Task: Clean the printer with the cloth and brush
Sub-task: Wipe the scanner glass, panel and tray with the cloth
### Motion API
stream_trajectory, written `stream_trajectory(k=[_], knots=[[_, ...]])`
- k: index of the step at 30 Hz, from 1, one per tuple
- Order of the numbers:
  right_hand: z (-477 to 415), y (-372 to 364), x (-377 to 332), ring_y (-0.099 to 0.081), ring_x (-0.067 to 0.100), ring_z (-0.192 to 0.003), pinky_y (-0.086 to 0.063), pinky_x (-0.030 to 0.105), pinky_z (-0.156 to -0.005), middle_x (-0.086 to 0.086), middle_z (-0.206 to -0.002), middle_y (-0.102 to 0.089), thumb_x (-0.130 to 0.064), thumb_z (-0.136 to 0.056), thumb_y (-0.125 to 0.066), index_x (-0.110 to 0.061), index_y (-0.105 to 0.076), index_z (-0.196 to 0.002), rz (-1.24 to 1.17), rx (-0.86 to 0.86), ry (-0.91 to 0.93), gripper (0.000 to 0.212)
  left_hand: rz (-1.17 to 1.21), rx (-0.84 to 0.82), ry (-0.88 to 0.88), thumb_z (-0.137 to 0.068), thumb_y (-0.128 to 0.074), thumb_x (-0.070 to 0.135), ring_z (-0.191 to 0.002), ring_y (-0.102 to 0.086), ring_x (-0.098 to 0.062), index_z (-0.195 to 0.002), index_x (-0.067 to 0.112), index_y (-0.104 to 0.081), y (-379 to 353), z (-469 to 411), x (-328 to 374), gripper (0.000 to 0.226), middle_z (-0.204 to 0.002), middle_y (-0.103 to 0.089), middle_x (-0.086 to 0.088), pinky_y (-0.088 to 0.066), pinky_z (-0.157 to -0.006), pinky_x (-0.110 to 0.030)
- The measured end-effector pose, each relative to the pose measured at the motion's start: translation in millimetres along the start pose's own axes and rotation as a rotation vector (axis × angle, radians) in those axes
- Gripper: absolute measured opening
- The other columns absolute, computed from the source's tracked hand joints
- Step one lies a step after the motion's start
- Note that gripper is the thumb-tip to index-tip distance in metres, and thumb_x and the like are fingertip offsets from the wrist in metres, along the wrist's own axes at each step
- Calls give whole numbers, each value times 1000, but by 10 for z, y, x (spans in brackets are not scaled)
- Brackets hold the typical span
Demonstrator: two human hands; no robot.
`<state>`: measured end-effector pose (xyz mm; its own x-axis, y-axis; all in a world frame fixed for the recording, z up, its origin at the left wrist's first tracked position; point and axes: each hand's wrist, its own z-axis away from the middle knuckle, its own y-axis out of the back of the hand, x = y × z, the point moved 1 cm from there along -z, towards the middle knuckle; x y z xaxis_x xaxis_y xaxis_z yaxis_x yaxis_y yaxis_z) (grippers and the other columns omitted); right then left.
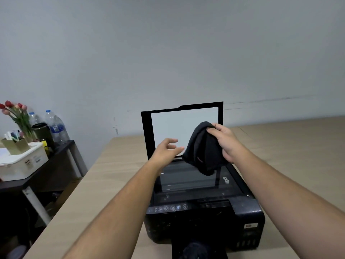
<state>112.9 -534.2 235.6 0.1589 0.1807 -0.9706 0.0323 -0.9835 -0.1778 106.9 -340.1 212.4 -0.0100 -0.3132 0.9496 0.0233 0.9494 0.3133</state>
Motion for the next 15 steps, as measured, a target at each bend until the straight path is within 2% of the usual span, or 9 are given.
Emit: stream_trajectory(k=[1, 3, 6, 9, 12, 15], knots=[[-2, -49, 36, -59, 15, -67, -48, 27, -66, 0, -68, -66, -10, -92, -52, -20, -64, -76, -17, -2, -7, 23, 37, -73, -33, -87, -65, 32, -108, -58, -13, -118, 26, -57, -57, 29, 30, 32, -117, -60, 4, -44, -91, -35], [5, -117, 123, -59, 17, -69, -47, 29, -68, -1, -67, -68, -9, -92, -51, -20, -66, -77, -32, -13, -24, 24, 142, -188, -66, -91, -62, 26, -100, -62, -14, -118, 24, -57, -174, 56, 86, 27, -117, -64, 1, -47, -82, -35], [74, -152, 266, -64, 24, -85, -49, 35, -81, 10, -90, -71, -7, -91, -49, -18, -70, -93, -17, -91, -59, 24, 279, -191, -92, -95, -55, 14, -82, -61, -20, -116, 16, -55, -288, 37, 55, 22, -103, -66, -5, -47, -67, -32], [79, -200, 472, -66, 26, -99, -51, 38, -90, 13, -107, -70, -11, -90, -54, -21, -68, -107, 84, -150, -66, 25, 397, -213, -41, -96, -52, 10, -74, -61, -19, -112, 16, -56, -316, -61, -104, 17, -91, -64, -6, -50, -63, -32], [97, -255, 586, -66, 23, -93, -54, 39, -85, 5, -101, -72, -12, -89, -56, -28, -69, -103, 187, -58, -7, 25, 478, -295, 5, -96, -49, 4, -71, -57, -17, -110, 16, -58, -297, -81, -208, 20, -89, -61, -6, -58, -63, -32], [-13, -291, 666, -62, 14, -85, -50, 23, -74, -4, -91, -69, -7, -89, -53, -27, -68, -97, 313, 13, 60, 27, 359, -306, 48, -96, -50, 7, -68, -64, -6, -120, 19, -59, -168, -151, -303, 28, -92, -65, 4, -59, -69, -29]])
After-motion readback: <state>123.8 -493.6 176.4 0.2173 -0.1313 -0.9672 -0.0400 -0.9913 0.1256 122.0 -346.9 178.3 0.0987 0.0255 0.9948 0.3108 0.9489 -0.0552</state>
